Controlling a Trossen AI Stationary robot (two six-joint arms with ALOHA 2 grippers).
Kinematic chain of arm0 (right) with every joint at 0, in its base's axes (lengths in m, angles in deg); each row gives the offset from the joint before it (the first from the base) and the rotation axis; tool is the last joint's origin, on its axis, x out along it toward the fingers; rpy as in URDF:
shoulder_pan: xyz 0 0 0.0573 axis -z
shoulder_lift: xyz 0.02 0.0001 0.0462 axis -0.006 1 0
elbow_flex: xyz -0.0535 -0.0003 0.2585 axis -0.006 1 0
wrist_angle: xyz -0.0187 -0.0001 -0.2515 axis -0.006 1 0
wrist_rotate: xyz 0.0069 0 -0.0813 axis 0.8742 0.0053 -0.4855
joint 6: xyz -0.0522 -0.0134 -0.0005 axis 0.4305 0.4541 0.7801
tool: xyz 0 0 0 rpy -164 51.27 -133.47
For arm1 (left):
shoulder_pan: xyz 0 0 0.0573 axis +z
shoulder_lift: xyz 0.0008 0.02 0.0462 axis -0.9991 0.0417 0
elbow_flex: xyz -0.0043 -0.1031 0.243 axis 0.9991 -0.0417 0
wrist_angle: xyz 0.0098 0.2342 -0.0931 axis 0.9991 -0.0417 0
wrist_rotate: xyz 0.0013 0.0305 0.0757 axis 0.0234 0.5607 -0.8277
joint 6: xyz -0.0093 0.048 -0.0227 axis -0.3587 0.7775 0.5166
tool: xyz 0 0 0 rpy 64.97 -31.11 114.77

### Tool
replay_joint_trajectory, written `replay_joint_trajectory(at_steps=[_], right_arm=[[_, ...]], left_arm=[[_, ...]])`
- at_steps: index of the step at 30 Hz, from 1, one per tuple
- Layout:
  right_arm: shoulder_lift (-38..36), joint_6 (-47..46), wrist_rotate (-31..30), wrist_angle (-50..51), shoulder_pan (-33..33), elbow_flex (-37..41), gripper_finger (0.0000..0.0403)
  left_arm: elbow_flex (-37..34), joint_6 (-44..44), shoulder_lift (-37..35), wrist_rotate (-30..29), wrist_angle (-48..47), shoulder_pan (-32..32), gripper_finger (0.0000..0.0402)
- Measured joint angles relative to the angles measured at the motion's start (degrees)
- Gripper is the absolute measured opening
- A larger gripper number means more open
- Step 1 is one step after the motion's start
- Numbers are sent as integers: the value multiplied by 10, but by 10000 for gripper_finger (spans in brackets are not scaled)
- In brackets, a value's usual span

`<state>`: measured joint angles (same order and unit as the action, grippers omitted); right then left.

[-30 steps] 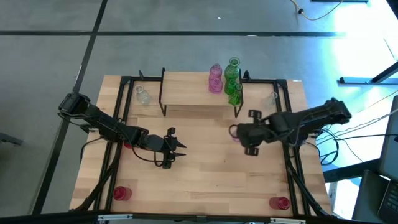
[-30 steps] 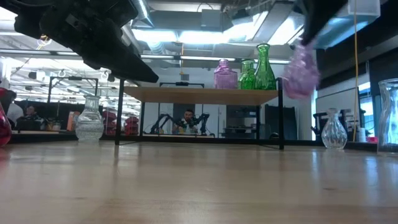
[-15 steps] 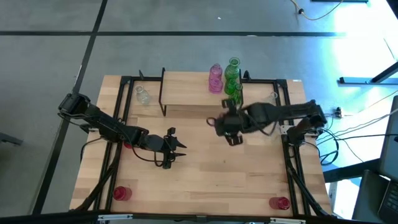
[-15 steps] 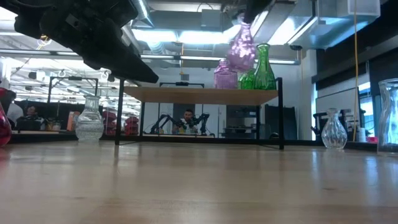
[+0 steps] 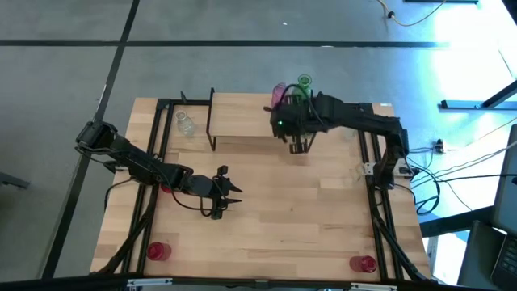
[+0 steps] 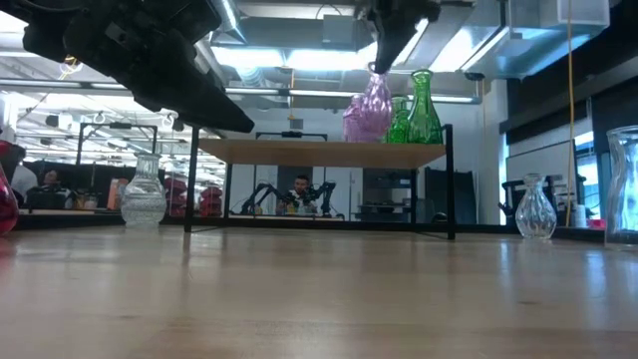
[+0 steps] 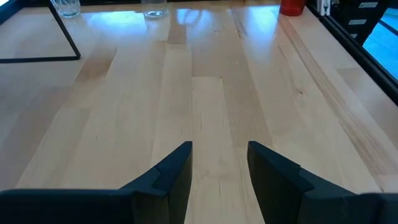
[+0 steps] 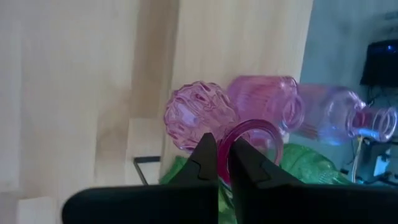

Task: Sort vases onto shelf
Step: Put the pink vase on the shelf aligned with the other pink vases

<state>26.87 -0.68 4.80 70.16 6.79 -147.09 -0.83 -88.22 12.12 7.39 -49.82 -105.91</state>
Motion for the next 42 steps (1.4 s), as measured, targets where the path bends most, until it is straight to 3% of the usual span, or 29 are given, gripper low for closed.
replay_joint_trajectory(at_steps=[6,19,34,42], right_arm=[[0,2,25,-5,31,0,2],[31,5,-15,-5,30,0,3],[33,5,-9,-6,30,0,4],[34,4,-6,-6,30,1,82]], left_arm=[[0,0,0,0,0,0,148],[0,0,0,0,2,0,148],[0,1,0,0,2,0,147],[0,1,0,0,2,0,147]])
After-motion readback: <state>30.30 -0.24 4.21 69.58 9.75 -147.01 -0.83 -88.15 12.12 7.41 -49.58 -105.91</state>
